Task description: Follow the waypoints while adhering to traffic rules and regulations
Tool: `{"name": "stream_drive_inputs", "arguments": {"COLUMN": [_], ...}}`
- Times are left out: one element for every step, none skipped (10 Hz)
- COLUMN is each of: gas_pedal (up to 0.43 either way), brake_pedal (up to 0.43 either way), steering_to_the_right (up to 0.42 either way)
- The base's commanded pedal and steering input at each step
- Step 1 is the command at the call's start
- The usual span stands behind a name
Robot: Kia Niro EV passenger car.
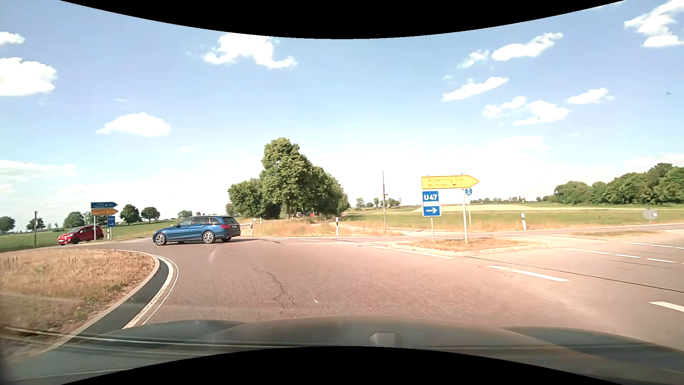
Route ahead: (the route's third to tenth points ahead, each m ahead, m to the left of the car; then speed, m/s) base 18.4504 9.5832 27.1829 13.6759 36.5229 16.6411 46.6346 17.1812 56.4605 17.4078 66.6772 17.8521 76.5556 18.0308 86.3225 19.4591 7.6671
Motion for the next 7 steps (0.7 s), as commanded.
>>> {"name": "stream_drive_inputs", "arguments": {"gas_pedal": [0.15,0.15,0.15,0.15,0.15,0.15,0.15], "brake_pedal": [0.006,0.006,0.006,0.006,0.006,0.006,0.006], "steering_to_the_right": [-0.223,-0.223,-0.222,-0.22,-0.219,-0.217,-0.214]}}
